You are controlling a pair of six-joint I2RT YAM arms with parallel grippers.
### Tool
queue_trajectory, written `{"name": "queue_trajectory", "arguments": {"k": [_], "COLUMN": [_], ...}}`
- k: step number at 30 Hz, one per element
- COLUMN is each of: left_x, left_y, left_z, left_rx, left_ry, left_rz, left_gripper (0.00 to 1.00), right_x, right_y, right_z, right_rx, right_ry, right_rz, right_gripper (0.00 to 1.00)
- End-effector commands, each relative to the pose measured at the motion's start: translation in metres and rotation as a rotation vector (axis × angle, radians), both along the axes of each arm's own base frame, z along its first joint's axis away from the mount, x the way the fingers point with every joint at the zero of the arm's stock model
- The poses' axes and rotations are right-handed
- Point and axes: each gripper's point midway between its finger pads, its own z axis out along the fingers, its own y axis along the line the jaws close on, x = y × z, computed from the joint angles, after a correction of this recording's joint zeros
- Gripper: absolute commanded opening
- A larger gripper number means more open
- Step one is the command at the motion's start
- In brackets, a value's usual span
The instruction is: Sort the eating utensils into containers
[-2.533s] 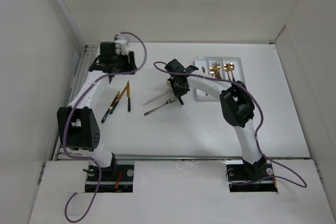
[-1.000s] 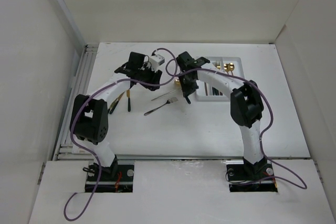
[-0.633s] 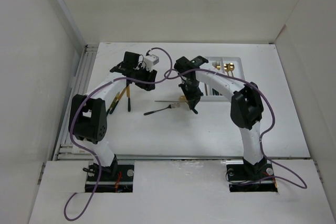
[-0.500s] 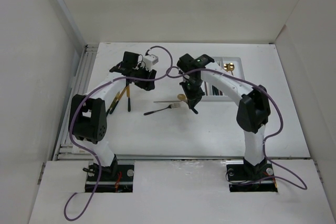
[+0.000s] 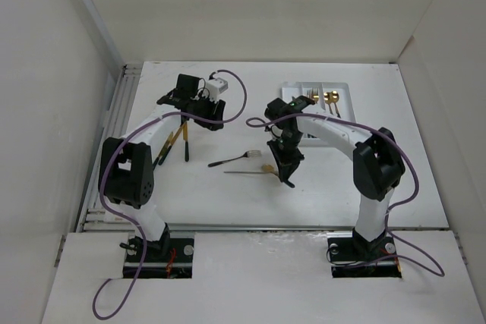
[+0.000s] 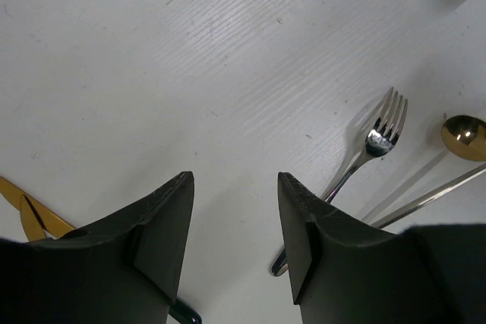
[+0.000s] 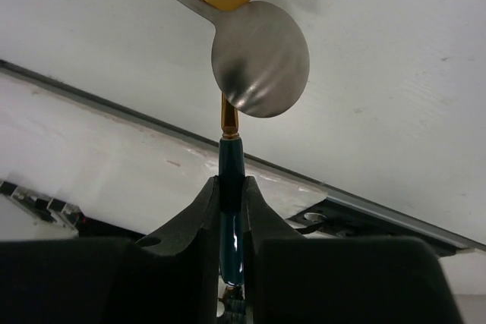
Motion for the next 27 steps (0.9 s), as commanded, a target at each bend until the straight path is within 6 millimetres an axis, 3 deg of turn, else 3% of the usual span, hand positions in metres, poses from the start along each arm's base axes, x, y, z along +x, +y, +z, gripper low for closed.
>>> {"name": "queue_trajectory", "arguments": {"k": [1, 2, 5, 7, 9, 10, 12, 15, 17, 19, 21, 25, 27], "left_x": [0.006, 0.007, 0.005, 0.002, 0.004, 0.005, 0.005, 0.003, 0.003, 0.001, -0.001, -0.001, -0.001], "left_y": [-0.004, -0.005, -0.004, -0.005, -0.006, -0.006, -0.006, -0.006, -0.006, -0.005, -0.005, -0.005, -0.005], "left_z": [0.036, 0.038, 0.033, 0.03, 0.032, 0.033, 0.033, 0.036, 0.039, 0.036, 0.032, 0.032, 0.032], "left_rx": [-0.05, -0.053, -0.05, -0.059, -0.062, -0.069, -0.069, -0.069, -0.071, -0.069, -0.066, -0.066, -0.066], "left_ry": [-0.086, -0.095, -0.085, -0.068, -0.077, -0.081, -0.081, -0.081, -0.09, -0.081, -0.072, -0.072, -0.072], "left_rz": [-0.007, -0.007, -0.007, -0.008, -0.008, -0.002, -0.002, -0.002, -0.002, -0.002, -0.002, -0.002, -0.002], "left_gripper": [0.45, 0.45, 0.45, 0.45, 0.45, 0.45, 0.45, 0.45, 0.45, 0.45, 0.45, 0.45, 0.45], "right_x": [-0.017, -0.02, -0.018, -0.015, 0.0, 0.003, 0.024, 0.035, 0.038, 0.027, 0.024, 0.006, -0.002], "right_y": [0.02, 0.03, 0.037, 0.038, 0.047, 0.052, 0.074, 0.084, 0.08, 0.065, 0.06, 0.024, 0.016], "right_z": [0.011, 0.013, 0.017, 0.009, 0.009, -0.001, 0.014, 0.011, 0.004, -0.015, -0.013, -0.031, -0.033], "right_rx": [0.147, 0.199, 0.226, 0.215, 0.228, 0.221, 0.305, 0.327, 0.294, 0.223, 0.224, 0.084, 0.067], "right_ry": [0.055, 0.061, 0.045, 0.061, 0.041, 0.075, 0.06, 0.081, 0.073, 0.115, 0.088, 0.078, 0.083], "right_rz": [0.046, 0.073, 0.098, 0.106, 0.107, 0.114, 0.108, 0.106, 0.105, 0.096, 0.1, 0.064, 0.054], "right_gripper": [0.0, 0.0, 0.0, 0.0, 0.0, 0.0, 0.0, 0.0, 0.0, 0.0, 0.0, 0.0, 0.0]}}
